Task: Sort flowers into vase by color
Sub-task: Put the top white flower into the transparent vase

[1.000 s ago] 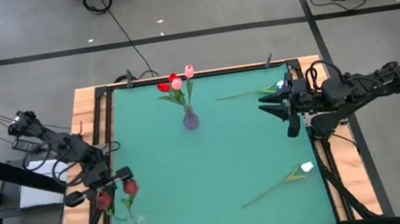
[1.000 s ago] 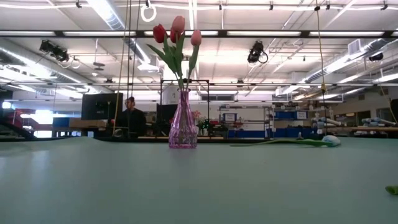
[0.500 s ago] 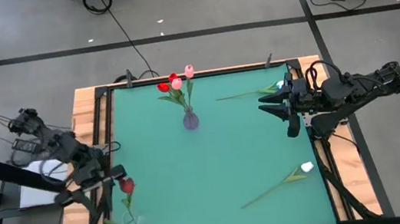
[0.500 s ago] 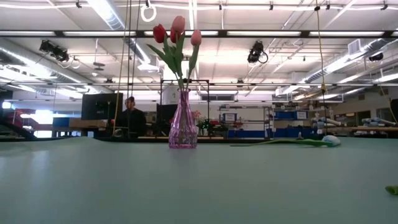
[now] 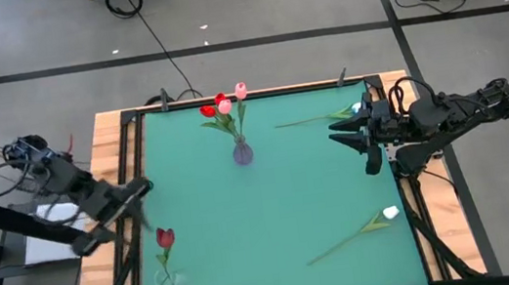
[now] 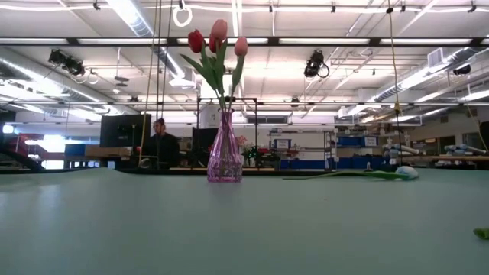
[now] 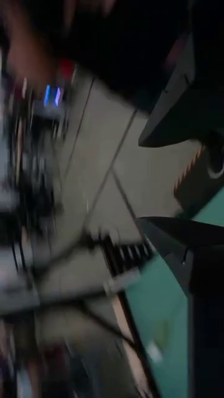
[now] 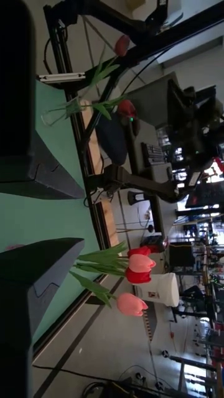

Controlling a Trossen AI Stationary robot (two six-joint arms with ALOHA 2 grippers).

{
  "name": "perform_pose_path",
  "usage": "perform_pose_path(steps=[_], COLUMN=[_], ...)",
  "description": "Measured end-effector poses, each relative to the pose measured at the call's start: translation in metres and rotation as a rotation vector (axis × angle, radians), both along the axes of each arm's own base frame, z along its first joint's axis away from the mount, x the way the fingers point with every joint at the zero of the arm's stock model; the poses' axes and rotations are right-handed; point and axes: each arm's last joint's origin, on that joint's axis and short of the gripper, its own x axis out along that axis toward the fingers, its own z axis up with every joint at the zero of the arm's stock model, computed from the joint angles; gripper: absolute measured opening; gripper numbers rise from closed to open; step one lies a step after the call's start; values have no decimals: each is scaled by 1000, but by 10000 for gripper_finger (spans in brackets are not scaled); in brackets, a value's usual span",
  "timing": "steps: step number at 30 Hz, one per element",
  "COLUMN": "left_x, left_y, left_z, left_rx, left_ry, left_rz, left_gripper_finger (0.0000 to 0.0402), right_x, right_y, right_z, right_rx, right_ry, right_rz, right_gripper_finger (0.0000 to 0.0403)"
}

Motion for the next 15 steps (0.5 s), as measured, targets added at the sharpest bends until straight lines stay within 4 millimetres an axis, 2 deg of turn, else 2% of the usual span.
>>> perform_pose_path(steps=[5, 15], left_x=[22, 77], left_y=[-3, 2], left_z=[-3, -22], left_rx=[-10, 58], left_ry=[44, 146], left_rz=[276, 485], left_gripper_finger=[199, 199], right_x=[0, 0], right_y=[0, 0], right_z=[0, 0], right_rx=[0, 0], right_ry=[0, 0], right_rz=[-1, 0], right_gripper_finger=[119, 119])
